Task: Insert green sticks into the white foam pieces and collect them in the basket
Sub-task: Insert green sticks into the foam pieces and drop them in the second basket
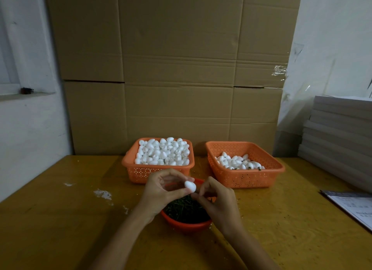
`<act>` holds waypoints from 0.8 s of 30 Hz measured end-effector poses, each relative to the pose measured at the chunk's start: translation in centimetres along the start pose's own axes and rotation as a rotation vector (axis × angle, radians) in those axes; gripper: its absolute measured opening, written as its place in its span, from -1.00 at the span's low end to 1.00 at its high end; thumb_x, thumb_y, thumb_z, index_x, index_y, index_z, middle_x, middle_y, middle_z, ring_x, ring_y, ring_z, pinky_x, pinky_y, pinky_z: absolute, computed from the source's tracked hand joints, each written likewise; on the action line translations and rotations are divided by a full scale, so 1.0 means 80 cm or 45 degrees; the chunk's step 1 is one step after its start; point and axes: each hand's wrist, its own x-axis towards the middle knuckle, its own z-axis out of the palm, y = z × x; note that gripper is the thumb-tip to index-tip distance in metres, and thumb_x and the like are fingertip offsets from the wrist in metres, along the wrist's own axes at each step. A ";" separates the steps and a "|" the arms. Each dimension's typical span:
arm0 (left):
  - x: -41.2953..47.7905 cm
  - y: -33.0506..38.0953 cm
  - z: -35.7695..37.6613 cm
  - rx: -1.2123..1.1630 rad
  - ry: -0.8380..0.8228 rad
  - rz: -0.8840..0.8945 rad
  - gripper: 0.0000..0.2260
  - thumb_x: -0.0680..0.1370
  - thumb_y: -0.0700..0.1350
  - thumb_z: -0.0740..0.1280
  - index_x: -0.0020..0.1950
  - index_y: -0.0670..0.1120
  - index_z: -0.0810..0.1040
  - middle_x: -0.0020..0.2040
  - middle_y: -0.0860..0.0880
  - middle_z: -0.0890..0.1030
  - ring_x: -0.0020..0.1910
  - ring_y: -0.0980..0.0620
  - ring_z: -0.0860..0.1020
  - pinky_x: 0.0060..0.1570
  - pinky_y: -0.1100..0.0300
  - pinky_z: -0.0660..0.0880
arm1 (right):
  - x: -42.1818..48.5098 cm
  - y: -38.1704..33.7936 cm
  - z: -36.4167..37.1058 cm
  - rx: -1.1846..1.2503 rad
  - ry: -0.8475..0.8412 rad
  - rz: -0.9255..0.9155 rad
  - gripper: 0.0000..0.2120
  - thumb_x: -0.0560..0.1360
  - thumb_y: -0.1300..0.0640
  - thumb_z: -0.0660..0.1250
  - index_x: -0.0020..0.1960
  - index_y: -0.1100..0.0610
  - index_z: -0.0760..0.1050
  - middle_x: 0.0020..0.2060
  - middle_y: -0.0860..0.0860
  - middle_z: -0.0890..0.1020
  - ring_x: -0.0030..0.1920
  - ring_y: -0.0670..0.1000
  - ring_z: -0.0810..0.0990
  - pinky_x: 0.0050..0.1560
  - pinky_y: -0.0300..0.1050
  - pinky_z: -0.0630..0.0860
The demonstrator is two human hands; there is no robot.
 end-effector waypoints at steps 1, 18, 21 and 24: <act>0.000 0.000 0.000 0.000 0.004 0.002 -0.79 0.42 -0.15 0.64 0.00 -0.01 0.73 0.09 -0.09 0.76 0.19 -0.07 0.71 0.16 0.17 0.62 | 0.000 0.000 0.000 -0.001 0.007 -0.007 -0.77 0.48 0.22 0.57 -0.15 0.04 0.52 -0.23 -0.13 0.66 -0.14 -0.06 0.69 -0.05 -0.02 0.66; -0.001 -0.039 0.003 0.812 -0.219 0.015 -0.64 0.57 0.41 0.28 0.04 0.19 0.67 0.00 0.27 0.67 0.10 0.21 0.62 0.17 0.07 0.53 | 0.054 0.053 -0.080 -0.072 0.829 0.366 -0.92 0.56 0.13 0.49 0.04 0.04 0.65 -0.11 -0.10 0.72 -0.13 -0.11 0.73 -0.06 0.02 0.71; 0.000 -0.042 0.004 0.905 -0.264 0.006 -0.55 0.58 0.45 0.20 -0.02 0.16 0.69 -0.06 0.27 0.67 0.04 0.24 0.62 0.29 0.10 0.45 | 0.102 0.077 -0.102 -0.451 0.569 0.413 -0.83 0.62 0.11 0.42 0.19 0.10 0.66 0.03 0.03 0.74 0.02 0.02 0.70 0.14 0.04 0.60; 0.001 -0.039 0.002 0.913 -0.272 0.024 -0.60 0.61 0.40 0.21 -0.08 0.17 0.68 -0.08 0.26 0.68 0.00 0.25 0.64 0.44 0.21 0.30 | 0.129 0.082 -0.117 -0.928 0.078 0.453 -0.79 0.66 0.11 0.33 0.23 0.07 0.68 0.19 0.09 0.70 0.21 0.13 0.60 0.35 0.07 0.39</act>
